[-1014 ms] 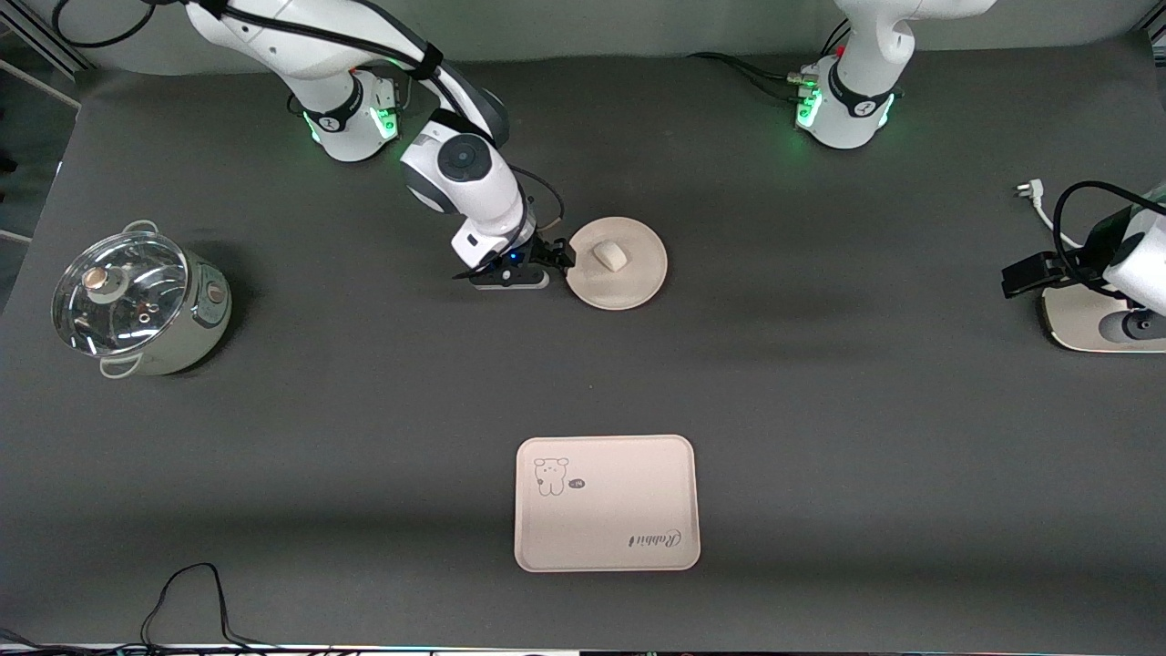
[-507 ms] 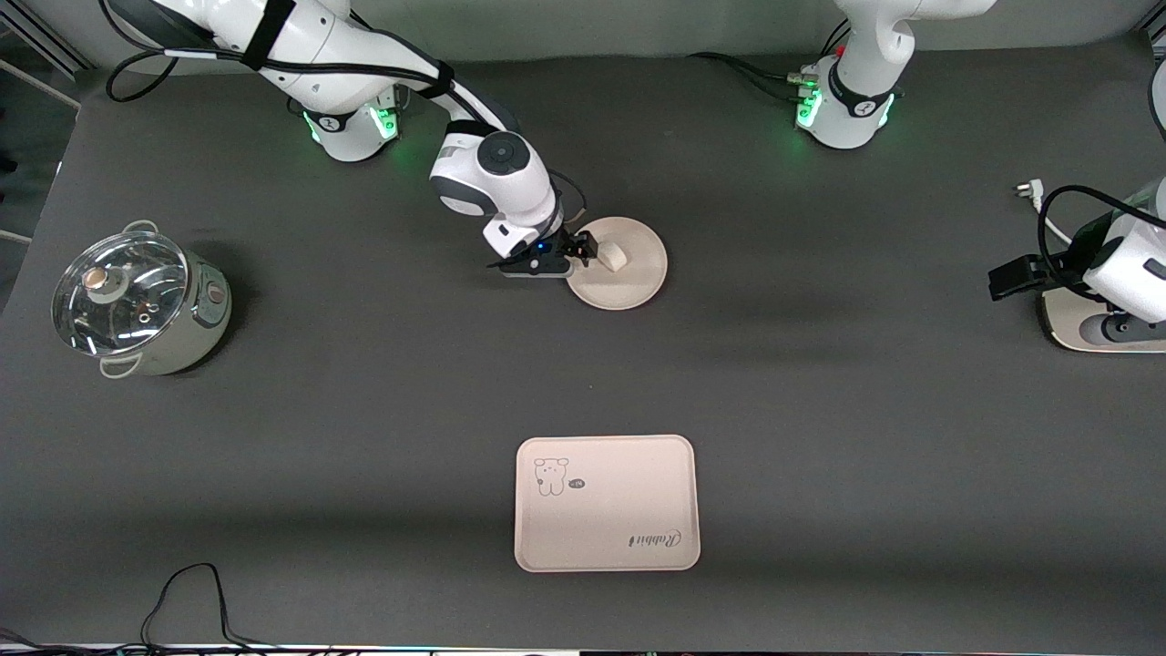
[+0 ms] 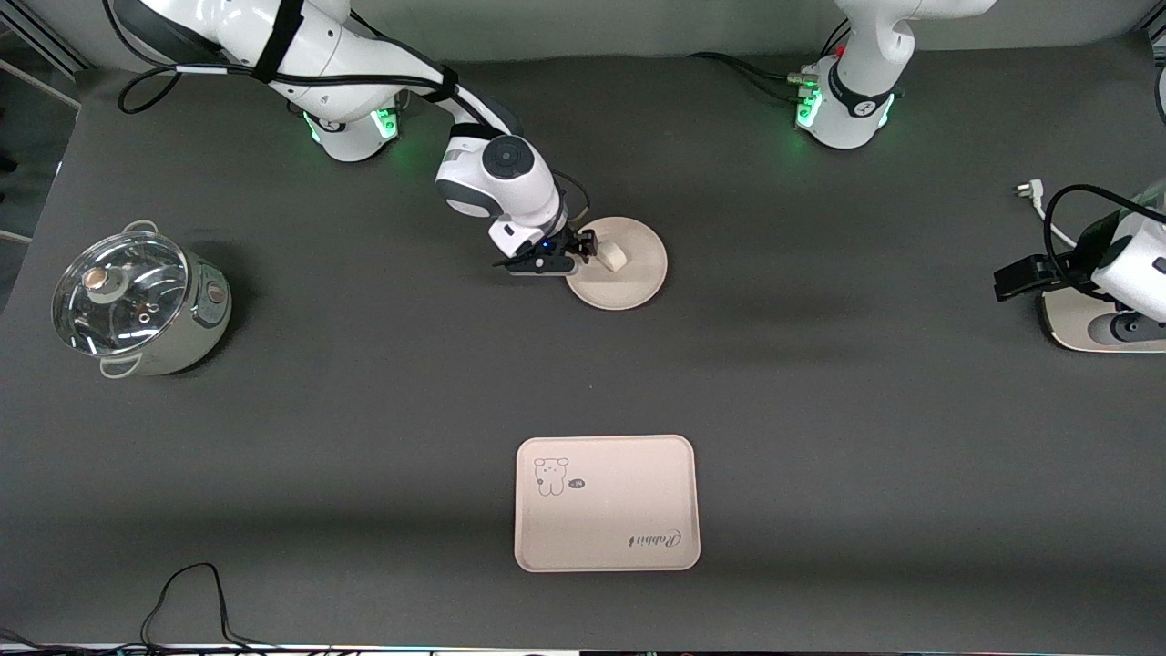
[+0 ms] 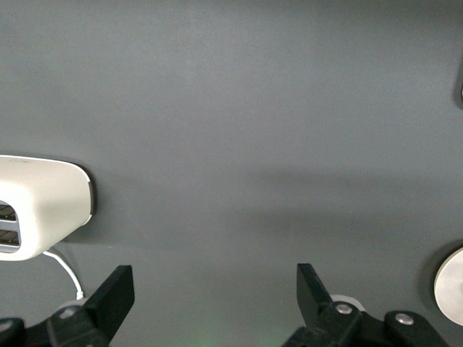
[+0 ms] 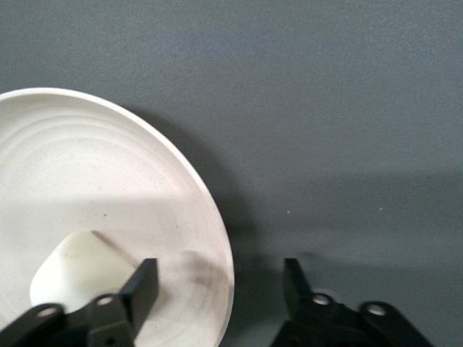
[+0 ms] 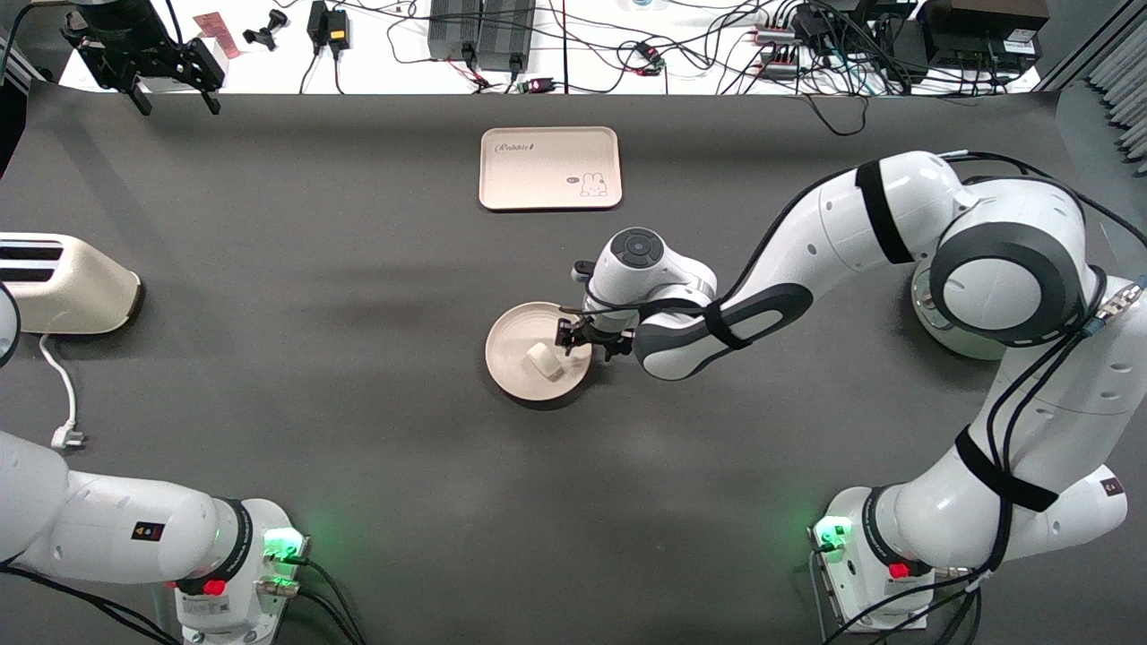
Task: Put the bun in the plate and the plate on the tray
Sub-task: 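Lower the right gripper onto the rim of the white plate, then close the right gripper on the plate rim and lift the plate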
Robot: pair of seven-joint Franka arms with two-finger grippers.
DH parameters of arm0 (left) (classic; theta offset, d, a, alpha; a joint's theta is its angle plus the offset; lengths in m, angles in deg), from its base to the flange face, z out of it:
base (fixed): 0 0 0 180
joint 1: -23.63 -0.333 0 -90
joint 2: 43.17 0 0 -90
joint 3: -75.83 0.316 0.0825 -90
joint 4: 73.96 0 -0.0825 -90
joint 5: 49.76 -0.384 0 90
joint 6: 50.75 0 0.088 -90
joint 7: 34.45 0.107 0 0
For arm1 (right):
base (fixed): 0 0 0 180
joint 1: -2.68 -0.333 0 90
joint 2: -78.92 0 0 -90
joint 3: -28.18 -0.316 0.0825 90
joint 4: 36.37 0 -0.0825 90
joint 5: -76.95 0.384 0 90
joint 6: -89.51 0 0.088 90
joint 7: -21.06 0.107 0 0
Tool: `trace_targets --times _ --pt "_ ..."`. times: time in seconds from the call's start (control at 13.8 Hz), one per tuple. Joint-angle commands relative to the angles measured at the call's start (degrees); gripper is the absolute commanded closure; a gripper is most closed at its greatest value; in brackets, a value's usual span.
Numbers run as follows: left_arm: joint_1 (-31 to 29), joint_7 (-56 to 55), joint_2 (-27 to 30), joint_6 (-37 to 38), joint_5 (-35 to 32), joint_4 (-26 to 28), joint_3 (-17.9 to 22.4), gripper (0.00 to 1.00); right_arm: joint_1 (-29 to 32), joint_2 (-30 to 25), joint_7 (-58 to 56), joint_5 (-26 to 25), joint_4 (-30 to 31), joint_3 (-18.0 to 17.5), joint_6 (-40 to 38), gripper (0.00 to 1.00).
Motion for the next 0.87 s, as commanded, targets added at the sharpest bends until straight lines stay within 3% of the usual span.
trace_targets --times 0.0,0.14,0.36,0.8 --pt "0.1 -0.3 1.0 -0.6 0.5 0.5 0.2 0.00 -0.4 0.7 2.7 -2.3 -0.8 0.0 0.4 0.67" --pt "0.1 -0.3 1.0 -0.5 0.5 0.5 0.2 0.00 -0.4 0.9 2.7 -2.3 -0.8 0.0 0.4 0.71" --pt "0.1 -0.3 0.9 -0.5 0.4 0.6 0.2 0.00 -0.3 1.0 2.5 -2.3 -0.9 0.0 0.4 0.87" --pt "0.1 -0.3 0.5 -0.6 0.4 0.6 0.2 0.00 0.2 1.4 2.0 -2.2 -3.3 0.0 -0.2 1.00"
